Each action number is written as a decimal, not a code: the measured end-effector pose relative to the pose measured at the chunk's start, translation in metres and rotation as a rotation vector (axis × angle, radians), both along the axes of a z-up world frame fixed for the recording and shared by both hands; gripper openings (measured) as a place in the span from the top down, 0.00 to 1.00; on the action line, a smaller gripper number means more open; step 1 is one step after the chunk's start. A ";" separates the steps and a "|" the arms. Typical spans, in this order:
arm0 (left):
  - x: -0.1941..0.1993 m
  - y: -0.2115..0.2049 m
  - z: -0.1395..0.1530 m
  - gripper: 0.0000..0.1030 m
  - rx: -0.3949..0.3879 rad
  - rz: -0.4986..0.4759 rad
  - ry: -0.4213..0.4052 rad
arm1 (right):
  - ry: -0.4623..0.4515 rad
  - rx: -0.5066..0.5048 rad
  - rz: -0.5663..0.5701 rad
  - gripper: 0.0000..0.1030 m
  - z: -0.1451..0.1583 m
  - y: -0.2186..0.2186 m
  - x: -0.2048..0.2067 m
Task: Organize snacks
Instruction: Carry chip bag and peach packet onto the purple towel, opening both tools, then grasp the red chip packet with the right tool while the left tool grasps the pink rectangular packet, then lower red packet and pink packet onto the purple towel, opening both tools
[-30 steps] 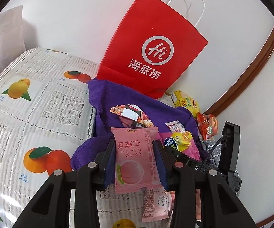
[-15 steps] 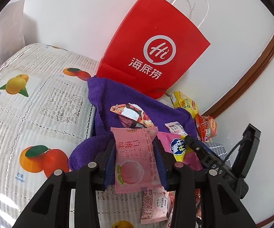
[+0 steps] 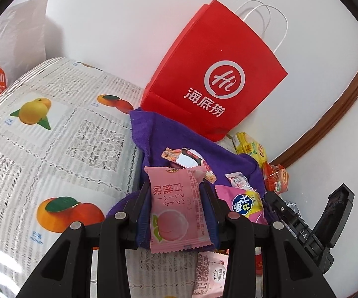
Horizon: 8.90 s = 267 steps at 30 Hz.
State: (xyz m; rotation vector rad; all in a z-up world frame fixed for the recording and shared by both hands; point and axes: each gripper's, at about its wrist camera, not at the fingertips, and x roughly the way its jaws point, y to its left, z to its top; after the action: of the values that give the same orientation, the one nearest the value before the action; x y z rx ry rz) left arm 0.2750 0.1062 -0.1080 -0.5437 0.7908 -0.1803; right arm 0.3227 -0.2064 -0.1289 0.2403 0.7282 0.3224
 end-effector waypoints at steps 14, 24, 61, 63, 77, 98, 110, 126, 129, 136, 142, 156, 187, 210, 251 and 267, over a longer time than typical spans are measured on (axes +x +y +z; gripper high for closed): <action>0.039 -0.030 -0.015 0.64 0.011 -0.033 0.073 | 0.022 0.126 -0.014 0.24 0.006 -0.016 -0.001; 0.046 -0.027 -0.034 0.64 -0.115 -0.059 0.095 | 0.017 0.162 -0.004 0.24 0.010 -0.017 -0.004; -0.001 -0.037 0.009 0.36 0.032 -0.176 0.015 | -0.002 0.125 -0.023 0.24 -0.001 -0.050 -0.060; -0.005 -0.044 0.012 0.36 0.037 -0.202 0.008 | 0.043 0.127 -0.043 0.28 -0.005 -0.058 -0.066; -0.014 -0.060 0.016 0.36 0.049 -0.259 0.003 | 0.233 -0.099 -0.140 0.31 -0.051 -0.050 -0.082; -0.019 -0.120 -0.026 0.36 0.347 -0.436 0.202 | 0.224 -0.125 -0.200 0.60 -0.049 -0.057 -0.088; -0.018 -0.135 -0.051 0.38 0.407 -0.463 0.283 | 0.224 -0.138 -0.205 0.60 -0.050 -0.054 -0.087; -0.025 -0.134 -0.038 0.64 0.444 -0.473 0.197 | 0.220 -0.107 -0.205 0.60 -0.051 -0.058 -0.089; -0.030 -0.129 -0.029 0.64 0.408 -0.488 0.172 | 0.212 -0.095 -0.193 0.60 -0.050 -0.058 -0.090; -0.041 -0.116 -0.004 0.64 0.282 -0.527 0.088 | 0.170 -0.058 -0.158 0.60 -0.046 -0.058 -0.096; -0.041 -0.113 0.010 0.64 0.208 -0.531 0.031 | 0.154 -0.051 -0.138 0.60 -0.043 -0.056 -0.098; -0.025 -0.082 0.011 0.64 0.137 -0.392 0.016 | 0.099 -0.101 -0.117 0.61 -0.025 -0.044 -0.112; -0.017 -0.058 0.004 0.64 0.129 -0.225 0.013 | 0.126 -0.162 -0.143 0.59 -0.041 -0.043 0.018; -0.016 -0.068 0.002 0.63 0.111 -0.250 -0.012 | 0.079 -0.015 -0.114 0.41 -0.016 -0.048 0.001; 0.046 -0.123 -0.017 0.42 0.162 -0.199 0.072 | 0.047 -0.006 -0.079 0.41 -0.008 -0.043 -0.008; 0.017 -0.099 0.003 0.41 0.112 -0.206 0.009 | 0.042 0.021 -0.059 0.41 -0.009 -0.036 -0.024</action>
State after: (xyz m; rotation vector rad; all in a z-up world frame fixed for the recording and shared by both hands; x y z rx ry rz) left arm 0.2919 0.0071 -0.1053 -0.3572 0.8606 -0.3216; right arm 0.2989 -0.2428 -0.1384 0.2889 0.7582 0.2696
